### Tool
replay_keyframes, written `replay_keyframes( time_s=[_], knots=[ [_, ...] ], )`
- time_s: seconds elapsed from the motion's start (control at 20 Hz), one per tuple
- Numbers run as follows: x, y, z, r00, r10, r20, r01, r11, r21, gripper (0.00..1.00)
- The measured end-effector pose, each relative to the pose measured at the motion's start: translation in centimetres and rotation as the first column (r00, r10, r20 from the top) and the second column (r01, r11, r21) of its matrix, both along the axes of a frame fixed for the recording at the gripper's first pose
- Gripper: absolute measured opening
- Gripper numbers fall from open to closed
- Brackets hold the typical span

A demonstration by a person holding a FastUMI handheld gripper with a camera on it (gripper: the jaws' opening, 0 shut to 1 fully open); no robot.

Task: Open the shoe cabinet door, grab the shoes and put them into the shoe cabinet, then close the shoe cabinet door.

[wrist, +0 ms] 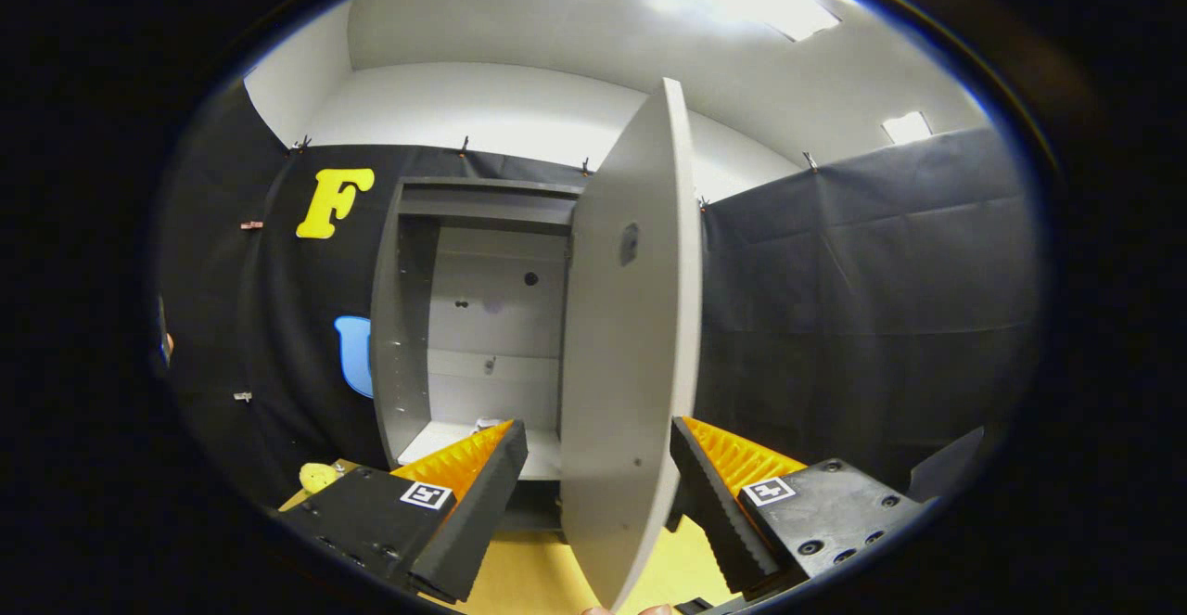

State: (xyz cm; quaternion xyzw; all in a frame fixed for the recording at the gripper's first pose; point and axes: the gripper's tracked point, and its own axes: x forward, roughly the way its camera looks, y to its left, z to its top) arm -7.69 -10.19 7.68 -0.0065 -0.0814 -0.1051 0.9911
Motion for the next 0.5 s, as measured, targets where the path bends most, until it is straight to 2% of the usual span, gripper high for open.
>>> replay_keyframes(
  time_s=[0.15, 0.35, 0.5],
  knots=[
    [-1.5, -5.1, -0.8, 0.997, -0.071, -0.026, 0.071, 0.997, 0.036, 0.97],
    [-1.7, -10.7, -2.5, 0.992, -0.117, -0.056, 0.122, 0.988, 0.092, 0.97],
    [0.8, -12.7, -4.5, 0.993, -0.078, -0.094, 0.085, 0.993, 0.083, 0.98]
  ],
)
